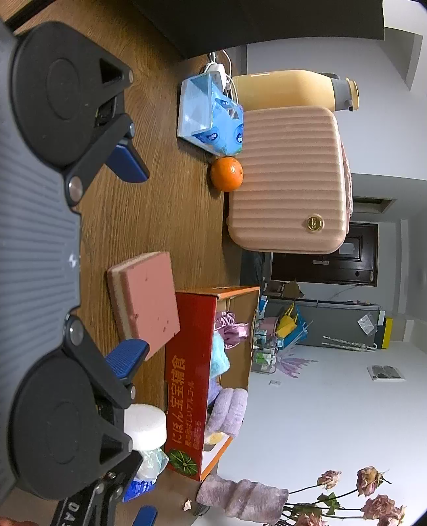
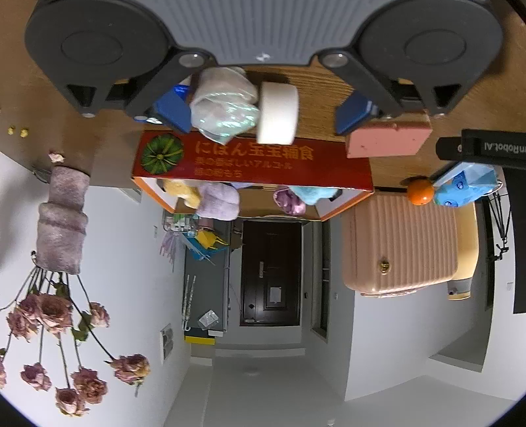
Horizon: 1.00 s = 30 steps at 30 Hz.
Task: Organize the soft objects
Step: 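Close the right tool on the white roll while the left tool nears the pink sponge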
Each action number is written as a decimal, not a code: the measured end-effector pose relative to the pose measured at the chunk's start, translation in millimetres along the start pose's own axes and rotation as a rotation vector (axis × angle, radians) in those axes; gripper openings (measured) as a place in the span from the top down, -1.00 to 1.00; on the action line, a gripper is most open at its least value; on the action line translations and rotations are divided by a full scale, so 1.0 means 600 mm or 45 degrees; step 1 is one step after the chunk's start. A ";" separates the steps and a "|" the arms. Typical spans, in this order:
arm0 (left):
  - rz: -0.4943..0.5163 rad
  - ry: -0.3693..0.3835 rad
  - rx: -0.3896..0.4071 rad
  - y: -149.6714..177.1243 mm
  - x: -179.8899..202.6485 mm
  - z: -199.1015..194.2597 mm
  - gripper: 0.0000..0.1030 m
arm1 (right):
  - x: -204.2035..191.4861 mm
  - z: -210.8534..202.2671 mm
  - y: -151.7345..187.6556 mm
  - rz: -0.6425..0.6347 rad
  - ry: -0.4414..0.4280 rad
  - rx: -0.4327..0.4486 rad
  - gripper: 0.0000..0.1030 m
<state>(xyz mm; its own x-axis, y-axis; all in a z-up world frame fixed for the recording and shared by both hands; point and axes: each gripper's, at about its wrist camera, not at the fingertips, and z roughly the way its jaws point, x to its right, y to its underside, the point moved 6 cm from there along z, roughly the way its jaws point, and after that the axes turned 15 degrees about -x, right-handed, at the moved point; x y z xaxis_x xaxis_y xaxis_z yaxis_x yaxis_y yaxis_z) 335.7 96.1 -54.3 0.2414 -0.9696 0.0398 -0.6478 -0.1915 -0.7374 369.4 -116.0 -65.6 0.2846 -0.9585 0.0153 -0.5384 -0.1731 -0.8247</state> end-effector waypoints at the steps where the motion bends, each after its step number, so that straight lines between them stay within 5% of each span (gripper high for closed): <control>1: 0.001 -0.003 0.001 0.000 -0.003 0.000 -1.00 | -0.004 0.004 -0.002 -0.007 -0.004 -0.003 -0.67; 7: -0.007 -0.020 0.001 -0.003 -0.027 0.003 -1.00 | -0.029 0.038 -0.016 -0.032 -0.003 -0.040 -0.37; 18: -0.035 -0.057 -0.008 -0.013 -0.076 0.014 -1.00 | -0.034 0.101 -0.034 -0.010 0.034 -0.120 -0.14; 30: -0.037 -0.052 -0.019 -0.014 -0.086 0.018 -1.00 | -0.045 0.146 -0.039 -0.013 -0.019 -0.221 0.44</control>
<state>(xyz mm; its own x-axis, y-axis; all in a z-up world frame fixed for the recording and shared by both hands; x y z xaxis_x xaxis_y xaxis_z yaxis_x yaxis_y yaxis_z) 336.5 149.7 -57.6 0.2896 -0.9566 0.0332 -0.6508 -0.2222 -0.7260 443.8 -66.1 -96.0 0.3019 -0.9532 0.0133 -0.6641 -0.2204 -0.7145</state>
